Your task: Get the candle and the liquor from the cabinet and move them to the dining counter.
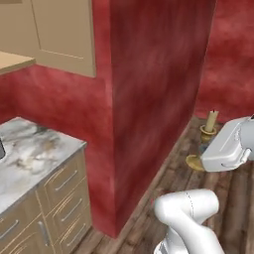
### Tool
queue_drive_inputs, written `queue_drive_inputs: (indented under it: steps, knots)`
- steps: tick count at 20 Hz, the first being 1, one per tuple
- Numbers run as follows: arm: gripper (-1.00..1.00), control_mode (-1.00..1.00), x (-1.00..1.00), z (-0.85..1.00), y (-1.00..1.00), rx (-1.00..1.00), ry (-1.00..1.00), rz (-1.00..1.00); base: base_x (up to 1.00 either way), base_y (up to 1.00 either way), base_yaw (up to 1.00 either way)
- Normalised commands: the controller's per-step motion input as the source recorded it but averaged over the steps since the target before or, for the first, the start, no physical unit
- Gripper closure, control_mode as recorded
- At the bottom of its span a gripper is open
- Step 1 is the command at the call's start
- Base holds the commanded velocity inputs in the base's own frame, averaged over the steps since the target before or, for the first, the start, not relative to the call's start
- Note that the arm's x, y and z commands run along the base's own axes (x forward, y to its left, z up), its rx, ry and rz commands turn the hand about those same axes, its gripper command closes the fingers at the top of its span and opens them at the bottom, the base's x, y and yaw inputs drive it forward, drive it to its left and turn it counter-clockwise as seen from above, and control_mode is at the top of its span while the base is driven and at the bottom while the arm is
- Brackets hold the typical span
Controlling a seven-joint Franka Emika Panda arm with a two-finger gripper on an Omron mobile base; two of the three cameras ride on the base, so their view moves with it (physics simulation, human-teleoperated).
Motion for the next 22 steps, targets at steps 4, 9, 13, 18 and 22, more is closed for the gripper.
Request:
queue_drive_inputs:
  steps: [4,9,13,18,22]
  knots:
    - [1.0,1.0,0.0,0.0,0.0,0.0,0.0,0.0,0.0,0.0,-0.57]
    - [1.0,1.0,0.0,0.0,0.0,0.0,0.0,0.0,0.0,-0.02,-0.55]
    - [1.0,1.0,0.0,0.0,0.0,0.0,0.0,0.0,0.03,-0.07,-0.52]
    - [1.0,1.0,0.0,0.0,0.0,0.0,0.0,0.0,0.15,-0.1,-0.5]
    - [1.0,1.0,0.0,0.0,0.0,0.0,0.0,0.0,0.3,-0.1,-0.47]
